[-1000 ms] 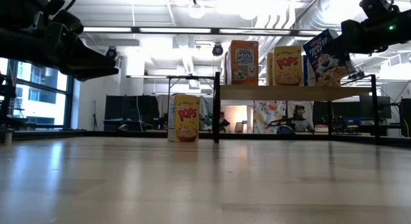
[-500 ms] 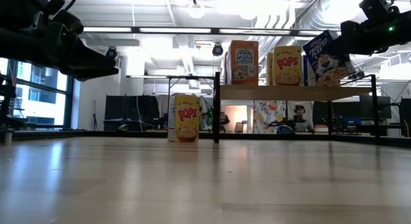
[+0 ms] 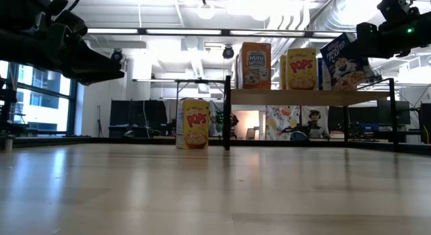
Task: Stack cereal on shelf
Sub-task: Put the blue cereal box on the shelf aligned with the other blue cereal boxes
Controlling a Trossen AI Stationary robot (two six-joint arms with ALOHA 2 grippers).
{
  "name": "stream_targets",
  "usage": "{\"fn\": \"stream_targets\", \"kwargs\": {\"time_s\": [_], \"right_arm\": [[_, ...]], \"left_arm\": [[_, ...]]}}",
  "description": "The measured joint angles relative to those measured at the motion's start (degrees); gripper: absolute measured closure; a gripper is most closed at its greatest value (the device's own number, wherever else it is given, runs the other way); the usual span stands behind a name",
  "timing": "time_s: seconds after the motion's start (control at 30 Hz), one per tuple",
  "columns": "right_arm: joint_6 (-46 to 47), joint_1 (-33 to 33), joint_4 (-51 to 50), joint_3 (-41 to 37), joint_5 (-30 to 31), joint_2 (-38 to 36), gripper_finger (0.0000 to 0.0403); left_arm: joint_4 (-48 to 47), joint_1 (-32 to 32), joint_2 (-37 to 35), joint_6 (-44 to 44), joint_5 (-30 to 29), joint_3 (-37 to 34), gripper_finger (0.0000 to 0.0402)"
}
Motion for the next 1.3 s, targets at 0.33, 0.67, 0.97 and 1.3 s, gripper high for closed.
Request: {"fn": "stream_targets", "kwargs": {"time_s": [0.33,0.67,0.97,1.3], "right_arm": [[0.08,0.02,-0.36,0.00,2.77,0.01,0.0189],[-0.22,0.04,-1.24,0.00,4.62,0.00,0.0183],[-0.31,0.04,-0.84,0.00,5.03,0.00,0.0183],[1.96,0.04,-0.84,0.00,4.86,0.00,0.0215]], "left_arm": [[-0.01,0.00,0.01,0.00,0.02,0.00,0.0163],[-0.01,0.00,0.01,0.00,0.01,0.00,0.0163],[0.01,0.01,-0.01,0.00,0.01,0.00,0.0163],[0.00,0.02,0.00,0.00,0.02,0.00,0.0163]]}}
